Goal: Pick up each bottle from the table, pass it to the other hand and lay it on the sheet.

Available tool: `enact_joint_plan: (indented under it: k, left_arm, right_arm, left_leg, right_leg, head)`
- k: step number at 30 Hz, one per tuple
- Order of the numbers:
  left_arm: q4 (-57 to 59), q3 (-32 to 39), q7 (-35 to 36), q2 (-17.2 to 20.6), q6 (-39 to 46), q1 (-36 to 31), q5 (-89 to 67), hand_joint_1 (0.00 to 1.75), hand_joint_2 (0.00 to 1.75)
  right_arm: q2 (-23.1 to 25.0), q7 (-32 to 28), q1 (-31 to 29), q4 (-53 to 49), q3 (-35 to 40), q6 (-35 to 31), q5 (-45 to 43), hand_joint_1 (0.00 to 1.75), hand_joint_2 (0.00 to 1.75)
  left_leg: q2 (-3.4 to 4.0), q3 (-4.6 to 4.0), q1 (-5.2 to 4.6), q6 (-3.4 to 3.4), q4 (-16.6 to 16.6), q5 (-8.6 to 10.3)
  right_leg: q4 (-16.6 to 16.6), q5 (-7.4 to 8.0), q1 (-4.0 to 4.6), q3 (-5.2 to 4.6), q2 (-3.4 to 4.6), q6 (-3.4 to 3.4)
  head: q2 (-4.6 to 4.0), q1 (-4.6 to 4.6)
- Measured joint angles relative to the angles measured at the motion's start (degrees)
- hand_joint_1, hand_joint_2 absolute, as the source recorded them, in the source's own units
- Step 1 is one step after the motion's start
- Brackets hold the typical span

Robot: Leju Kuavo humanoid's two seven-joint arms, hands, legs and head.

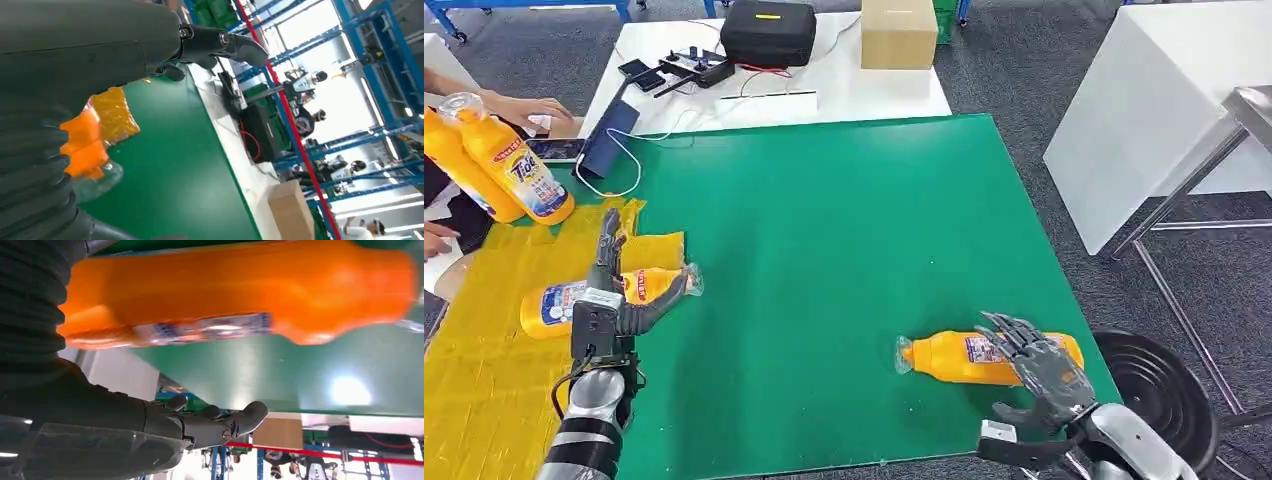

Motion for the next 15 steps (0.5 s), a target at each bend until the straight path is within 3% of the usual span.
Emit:
enact_joint_plan:
  k: [15]
  left_arm:
    - [-1.68, -1.93, -0.09, 0.00, -0.09, 0.01, 0.33, 0.00, 1.75]
  right_arm:
    - [-1.49, 2.93, 0.87, 0.61, -2.56, -1.14, 3.94, 0.00, 1.75]
  left_leg:
    - [0.13, 0.03, 0.03, 0.02, 0.00, 0.03]
  right_leg:
    - [0.01, 0.01, 0.04, 0.01, 0.04, 0.00]
  head:
    - [0.00, 0.00]
